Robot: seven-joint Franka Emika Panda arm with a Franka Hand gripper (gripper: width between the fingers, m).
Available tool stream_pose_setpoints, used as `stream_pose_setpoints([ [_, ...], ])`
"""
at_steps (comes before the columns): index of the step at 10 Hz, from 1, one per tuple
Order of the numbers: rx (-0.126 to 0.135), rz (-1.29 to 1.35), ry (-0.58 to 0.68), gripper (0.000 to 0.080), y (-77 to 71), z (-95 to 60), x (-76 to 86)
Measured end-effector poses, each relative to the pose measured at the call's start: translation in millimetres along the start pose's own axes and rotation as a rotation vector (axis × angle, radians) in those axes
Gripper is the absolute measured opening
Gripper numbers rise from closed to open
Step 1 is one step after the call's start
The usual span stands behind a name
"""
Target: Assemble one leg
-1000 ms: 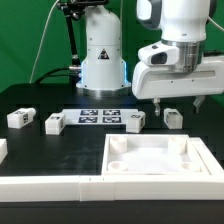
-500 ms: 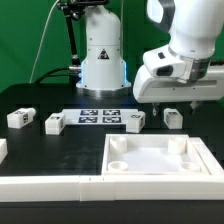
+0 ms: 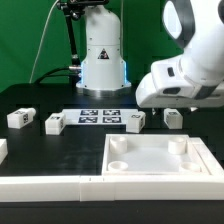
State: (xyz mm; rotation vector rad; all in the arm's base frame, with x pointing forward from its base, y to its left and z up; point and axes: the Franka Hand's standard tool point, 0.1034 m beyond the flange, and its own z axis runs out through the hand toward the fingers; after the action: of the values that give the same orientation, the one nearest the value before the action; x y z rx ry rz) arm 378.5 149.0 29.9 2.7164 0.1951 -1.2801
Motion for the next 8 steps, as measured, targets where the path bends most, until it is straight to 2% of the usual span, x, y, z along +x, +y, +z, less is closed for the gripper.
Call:
stream_pose_setpoints([
  [1,-0.003,0.004,-0.118,0.0649,-0.7,3.2,0.3],
  [2,0.006,0.01,-0.141,0.0649,-2.5,5.0,8.5],
  [8,0.011,0.011,-0.124,0.0649,-6.4,21.3,13.2],
])
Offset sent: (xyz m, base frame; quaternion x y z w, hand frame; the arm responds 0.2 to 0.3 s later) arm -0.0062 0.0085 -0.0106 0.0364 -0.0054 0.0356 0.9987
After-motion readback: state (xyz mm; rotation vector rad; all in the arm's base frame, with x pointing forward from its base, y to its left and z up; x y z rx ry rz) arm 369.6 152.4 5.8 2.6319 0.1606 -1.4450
